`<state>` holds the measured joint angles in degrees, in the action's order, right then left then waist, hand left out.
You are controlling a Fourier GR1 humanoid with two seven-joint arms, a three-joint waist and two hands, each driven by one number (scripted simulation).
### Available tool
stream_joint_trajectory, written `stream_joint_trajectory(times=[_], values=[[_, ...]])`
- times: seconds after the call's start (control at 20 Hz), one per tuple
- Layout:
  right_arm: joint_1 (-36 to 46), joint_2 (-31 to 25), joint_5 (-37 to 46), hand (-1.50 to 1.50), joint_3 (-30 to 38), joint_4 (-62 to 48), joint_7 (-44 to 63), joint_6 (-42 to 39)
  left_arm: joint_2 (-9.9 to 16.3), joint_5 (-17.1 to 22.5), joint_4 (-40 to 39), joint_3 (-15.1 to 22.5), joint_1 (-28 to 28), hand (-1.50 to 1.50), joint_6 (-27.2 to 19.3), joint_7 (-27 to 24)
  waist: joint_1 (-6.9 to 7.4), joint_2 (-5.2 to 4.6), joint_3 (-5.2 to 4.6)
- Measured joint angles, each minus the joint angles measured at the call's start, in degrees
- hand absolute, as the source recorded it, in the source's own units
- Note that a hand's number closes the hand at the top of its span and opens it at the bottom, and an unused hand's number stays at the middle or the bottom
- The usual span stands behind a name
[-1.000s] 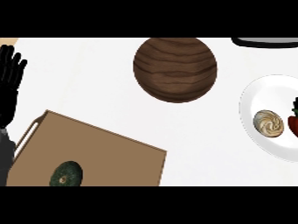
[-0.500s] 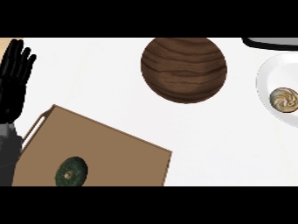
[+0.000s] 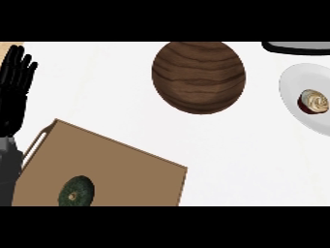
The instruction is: Pick the bell pepper from the plate and place it in the bowl
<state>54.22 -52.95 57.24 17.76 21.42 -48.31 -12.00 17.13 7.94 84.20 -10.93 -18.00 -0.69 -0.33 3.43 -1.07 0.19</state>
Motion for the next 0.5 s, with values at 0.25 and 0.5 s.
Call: stream_joint_trajectory(times=[0.25,0.5], values=[[6.9,0.6,-3.2,1.50,1.9,-1.8,-1.2,-4.9,-0.1,-0.1,-0.7,-0.3,0.6,0.00,0.1,-0.9,-0.77,0.31,-0.10],[13.7,3.2,-6.2,1.50,2.5,-2.8,2.5,-10.7,0.1,-0.1,-0.4,-0.9,1.4,0.00,0.0,-0.8,-1.31,0.69,-0.19]])
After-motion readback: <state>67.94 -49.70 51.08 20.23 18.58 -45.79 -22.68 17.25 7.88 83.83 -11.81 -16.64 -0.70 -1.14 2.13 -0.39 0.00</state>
